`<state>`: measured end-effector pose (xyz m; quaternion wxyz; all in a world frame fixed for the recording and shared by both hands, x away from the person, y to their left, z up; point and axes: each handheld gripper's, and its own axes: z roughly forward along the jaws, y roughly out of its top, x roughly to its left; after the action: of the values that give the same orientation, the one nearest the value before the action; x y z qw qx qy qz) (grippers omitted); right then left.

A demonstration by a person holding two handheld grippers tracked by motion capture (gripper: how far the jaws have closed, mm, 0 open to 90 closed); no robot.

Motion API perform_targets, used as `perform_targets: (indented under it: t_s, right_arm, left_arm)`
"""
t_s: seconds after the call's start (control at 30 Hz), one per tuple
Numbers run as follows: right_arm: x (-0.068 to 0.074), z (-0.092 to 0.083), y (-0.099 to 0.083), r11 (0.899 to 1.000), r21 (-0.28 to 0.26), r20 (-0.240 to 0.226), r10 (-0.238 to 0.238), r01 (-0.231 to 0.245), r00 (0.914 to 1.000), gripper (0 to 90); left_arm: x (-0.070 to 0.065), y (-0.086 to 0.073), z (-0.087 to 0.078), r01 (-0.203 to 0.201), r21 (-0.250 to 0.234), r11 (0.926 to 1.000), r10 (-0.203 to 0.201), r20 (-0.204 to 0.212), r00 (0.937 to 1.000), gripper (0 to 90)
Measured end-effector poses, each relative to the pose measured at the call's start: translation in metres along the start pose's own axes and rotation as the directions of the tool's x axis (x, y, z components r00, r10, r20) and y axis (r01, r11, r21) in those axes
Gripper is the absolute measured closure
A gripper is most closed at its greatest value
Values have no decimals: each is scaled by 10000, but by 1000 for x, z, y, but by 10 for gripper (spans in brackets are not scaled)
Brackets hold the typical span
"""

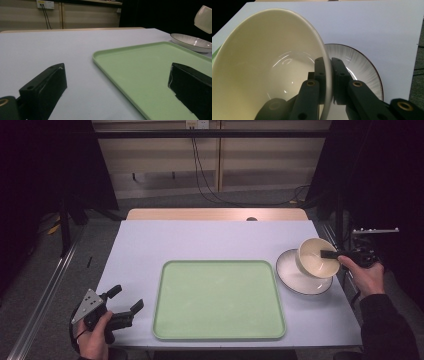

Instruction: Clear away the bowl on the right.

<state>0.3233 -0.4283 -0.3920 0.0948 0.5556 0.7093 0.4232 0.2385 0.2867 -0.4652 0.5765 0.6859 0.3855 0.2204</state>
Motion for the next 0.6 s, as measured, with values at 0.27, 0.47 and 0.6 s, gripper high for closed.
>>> perform_targets:
  t_s: [0.27,0.47,0.6]
  right_arm:
    - [5,-4,4,9998,-93,-95,-184,183,9998,845]
    - [10,-4,7,9995,-110,-129,-292,290,9995,846]
    - [14,-4,10,9993,-156,-196,-349,346,9992,845]
  left_arm:
    - [0,0,0,40,-10,10000,-40,21,10000,20]
    - [0,0,0,7,7,10000,-7,-16,10000,19]
    - [0,0,0,9,10,10000,-9,-11,10000,20]
